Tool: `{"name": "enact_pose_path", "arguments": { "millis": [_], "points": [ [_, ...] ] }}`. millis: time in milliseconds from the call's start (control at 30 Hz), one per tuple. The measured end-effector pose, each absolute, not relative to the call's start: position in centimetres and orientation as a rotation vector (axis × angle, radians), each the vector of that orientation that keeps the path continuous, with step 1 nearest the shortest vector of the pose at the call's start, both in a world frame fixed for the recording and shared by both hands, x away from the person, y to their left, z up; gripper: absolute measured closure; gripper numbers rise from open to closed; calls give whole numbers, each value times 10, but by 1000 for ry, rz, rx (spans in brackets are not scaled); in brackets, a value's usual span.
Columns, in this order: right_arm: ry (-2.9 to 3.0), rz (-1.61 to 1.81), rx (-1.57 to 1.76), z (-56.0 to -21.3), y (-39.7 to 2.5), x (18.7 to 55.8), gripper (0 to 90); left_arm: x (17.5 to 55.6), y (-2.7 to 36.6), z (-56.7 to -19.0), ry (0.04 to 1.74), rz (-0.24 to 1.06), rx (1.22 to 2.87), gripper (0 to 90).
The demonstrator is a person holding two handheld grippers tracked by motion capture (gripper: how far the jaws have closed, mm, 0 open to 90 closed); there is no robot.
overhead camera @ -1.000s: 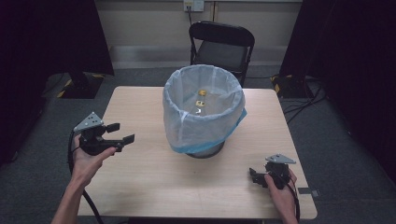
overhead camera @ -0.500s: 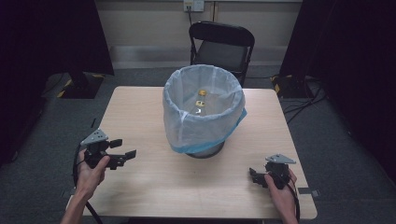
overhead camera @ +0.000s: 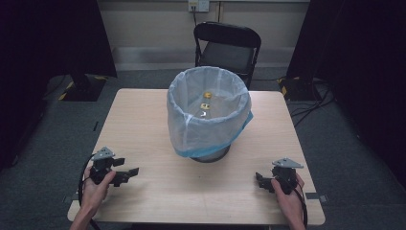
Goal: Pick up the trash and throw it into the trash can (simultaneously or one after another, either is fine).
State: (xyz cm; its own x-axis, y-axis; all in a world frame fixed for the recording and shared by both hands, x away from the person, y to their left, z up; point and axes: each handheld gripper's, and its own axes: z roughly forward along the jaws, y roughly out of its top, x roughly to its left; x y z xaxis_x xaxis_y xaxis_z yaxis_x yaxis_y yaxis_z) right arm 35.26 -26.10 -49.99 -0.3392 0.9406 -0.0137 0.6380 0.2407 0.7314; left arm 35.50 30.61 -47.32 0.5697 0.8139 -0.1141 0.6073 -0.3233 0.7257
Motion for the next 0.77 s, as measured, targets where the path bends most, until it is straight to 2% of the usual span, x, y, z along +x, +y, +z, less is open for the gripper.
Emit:
{"name": "enact_pose_path", "arguments": {
  "millis": [67, 367, 600, 767],
  "points": [
    [2064, 886, 1440, -500, -261, 353, 97, 354, 302, -479, 1116, 342, 2102, 177],
    [2064, 885, 1440, -500, -261, 353, 97, 353, 299, -492, 1131, 326, 2097, 180],
    [2064, 885, 1440, -500, -261, 353, 97, 350, 292, -499, 1064, 457, 2134, 148],
    [2064, 885, 1440, -500, -261, 353, 97, 349, 293, -501, 1053, 463, 2115, 135]
  ]
}}
